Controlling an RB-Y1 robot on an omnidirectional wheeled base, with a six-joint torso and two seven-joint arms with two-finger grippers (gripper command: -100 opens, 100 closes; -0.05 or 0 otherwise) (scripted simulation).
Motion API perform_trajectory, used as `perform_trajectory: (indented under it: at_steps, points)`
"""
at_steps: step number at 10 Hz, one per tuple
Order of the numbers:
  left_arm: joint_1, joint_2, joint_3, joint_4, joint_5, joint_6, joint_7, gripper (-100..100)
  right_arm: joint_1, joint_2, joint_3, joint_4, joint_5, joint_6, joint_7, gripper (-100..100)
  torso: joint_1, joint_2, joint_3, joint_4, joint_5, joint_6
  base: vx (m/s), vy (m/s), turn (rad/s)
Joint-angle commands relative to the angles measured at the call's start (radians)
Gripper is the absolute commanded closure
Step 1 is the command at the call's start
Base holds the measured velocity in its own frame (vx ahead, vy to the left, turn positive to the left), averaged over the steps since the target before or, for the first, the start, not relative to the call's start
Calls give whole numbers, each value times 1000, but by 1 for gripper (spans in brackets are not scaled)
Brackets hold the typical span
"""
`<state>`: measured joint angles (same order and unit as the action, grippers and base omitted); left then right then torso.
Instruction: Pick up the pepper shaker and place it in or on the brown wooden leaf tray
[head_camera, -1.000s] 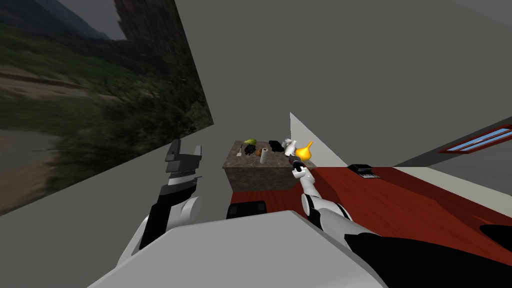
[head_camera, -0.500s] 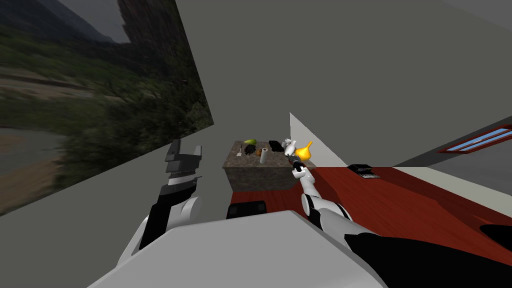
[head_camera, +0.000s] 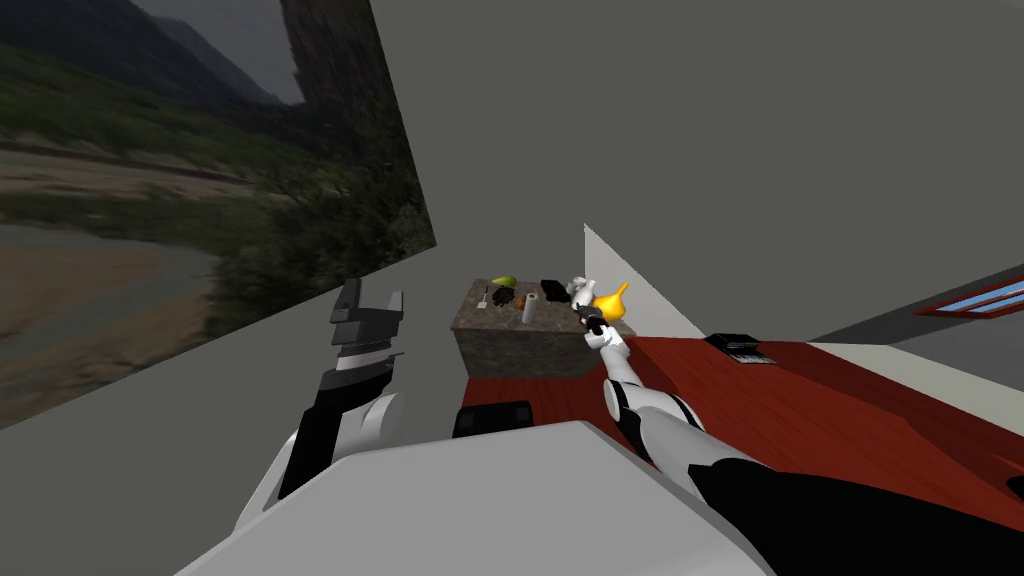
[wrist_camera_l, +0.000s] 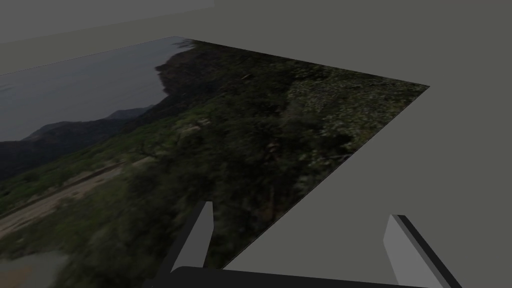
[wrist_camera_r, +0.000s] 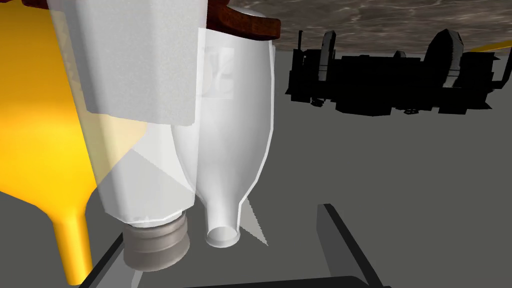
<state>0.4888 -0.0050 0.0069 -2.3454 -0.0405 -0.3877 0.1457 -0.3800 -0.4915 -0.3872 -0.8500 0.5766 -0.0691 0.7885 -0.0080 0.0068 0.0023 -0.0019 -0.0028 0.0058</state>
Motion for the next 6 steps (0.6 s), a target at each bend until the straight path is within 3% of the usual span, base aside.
perform_trajectory:
  at_steps: [1, 5, 6]
  points:
    - [0, 0, 0, 0, 0, 0, 0, 0, -23, -20, 17, 8, -4, 30, -13, -100, 0, 0, 0, 0, 0, 0, -92, -17, 83]
    - [0, 0, 0, 0, 0, 0, 0, 0, -78, -64, 54, 22, -12, 98, -41, -100, 1, -1, -1, 0, 0, 0, -78, -3, 70]
    - [0, 0, 0, 0, 0, 0, 0, 0, -64, -57, 51, 12, -13, 89, -38, -100, 1, -1, -1, 0, 0, 0, -35, 2, 11]
